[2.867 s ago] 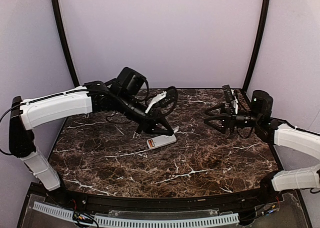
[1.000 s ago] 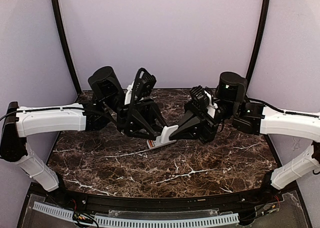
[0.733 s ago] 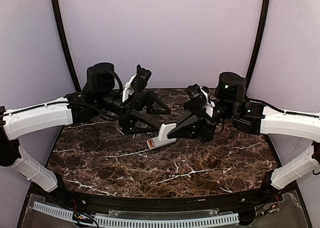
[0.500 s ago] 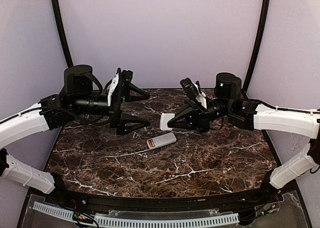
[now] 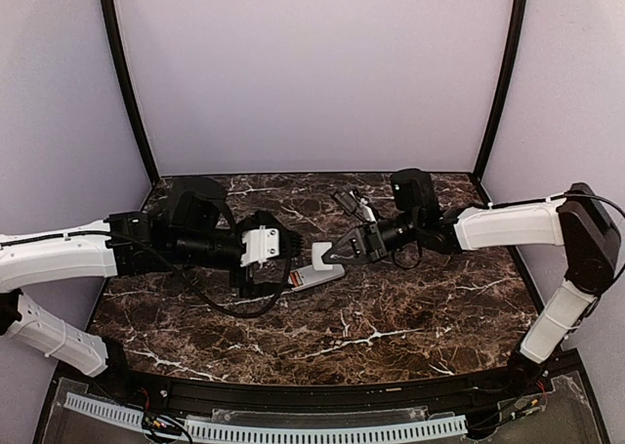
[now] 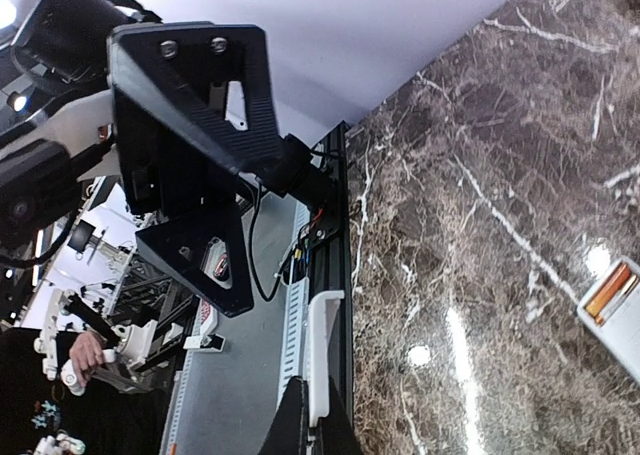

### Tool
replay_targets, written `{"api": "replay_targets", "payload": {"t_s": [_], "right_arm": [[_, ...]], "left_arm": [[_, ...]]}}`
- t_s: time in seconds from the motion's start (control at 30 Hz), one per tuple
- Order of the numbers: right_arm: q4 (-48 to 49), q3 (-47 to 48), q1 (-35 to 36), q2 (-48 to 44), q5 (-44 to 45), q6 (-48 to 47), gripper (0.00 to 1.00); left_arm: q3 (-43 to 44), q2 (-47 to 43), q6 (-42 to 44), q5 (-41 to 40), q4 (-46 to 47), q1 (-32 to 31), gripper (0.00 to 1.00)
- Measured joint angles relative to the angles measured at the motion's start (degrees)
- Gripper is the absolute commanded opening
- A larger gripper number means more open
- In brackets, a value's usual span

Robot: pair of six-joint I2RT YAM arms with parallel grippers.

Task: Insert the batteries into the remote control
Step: Pass from the right arm to the left

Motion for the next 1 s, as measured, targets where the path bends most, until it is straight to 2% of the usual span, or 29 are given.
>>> {"api": "replay_targets", "payload": {"t_s": [0.17,0.53,0.6,0.7,0.93,1.0], "right_arm": [[0.2,0.1,0.0,4.3,-1.1,3.5,0.00],[2.8,0.9,0.1,7.0,-3.5,6.6,0.00],[3.1,1.0,0.2,7.8,-3.7,6.8,0.00],[3.2,1.0,0.2,8.4,-4.0,7.2,0.00],[4.5,1.2,0.3,8.7,-4.7,7.9,0.00],[4.8,1.2,0.3,8.7,-4.9,8.0,0.00]], "left_arm": [[0.1,4.0,2.9,-2.3,0.2,-1.5,0.86],[2.3,12.8,3.7,-3.6,1.8,-1.8,0.83],[2.7,13.4,3.6,-3.5,2.1,-1.8,0.80],[3.4,14.2,3.6,-3.5,2.7,-1.8,0.71],[5.4,16.1,3.4,-2.7,3.0,-1.8,0.64],[5.5,16.3,3.4,-2.7,3.0,-1.8,0.59]]}}
